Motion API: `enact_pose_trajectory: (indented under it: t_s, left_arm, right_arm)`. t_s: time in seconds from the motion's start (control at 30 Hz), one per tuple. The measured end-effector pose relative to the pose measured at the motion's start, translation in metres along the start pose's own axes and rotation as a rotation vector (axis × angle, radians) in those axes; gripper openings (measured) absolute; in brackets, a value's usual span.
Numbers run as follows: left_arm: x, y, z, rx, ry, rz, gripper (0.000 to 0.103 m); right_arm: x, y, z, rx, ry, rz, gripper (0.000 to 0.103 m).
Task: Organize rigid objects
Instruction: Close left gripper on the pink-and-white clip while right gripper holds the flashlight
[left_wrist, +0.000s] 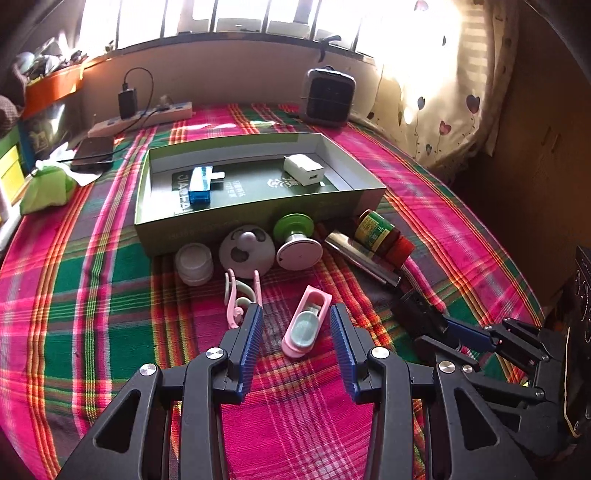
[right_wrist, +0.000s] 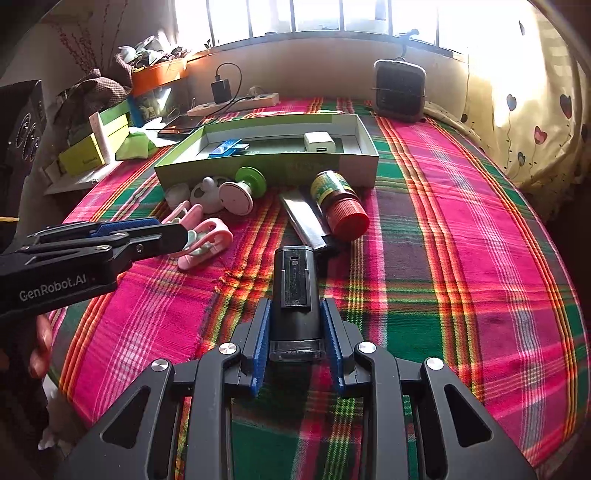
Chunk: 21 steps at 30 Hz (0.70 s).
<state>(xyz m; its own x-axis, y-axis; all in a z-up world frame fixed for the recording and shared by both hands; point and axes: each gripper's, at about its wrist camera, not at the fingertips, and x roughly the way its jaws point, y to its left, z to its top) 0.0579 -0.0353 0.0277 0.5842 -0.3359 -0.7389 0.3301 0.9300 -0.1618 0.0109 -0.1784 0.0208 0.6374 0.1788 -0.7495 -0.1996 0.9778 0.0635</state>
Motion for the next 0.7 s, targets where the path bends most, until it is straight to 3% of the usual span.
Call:
enact_pose_trajectory:
  t_s: [0.7]
  left_arm:
    - [0.028,-0.023,-0.001,0.089,0.049,0.036,0.037]
  right_arm:
    - [-0.006,-0.022,-0.007,0.021,-0.016,-0.02,0.029]
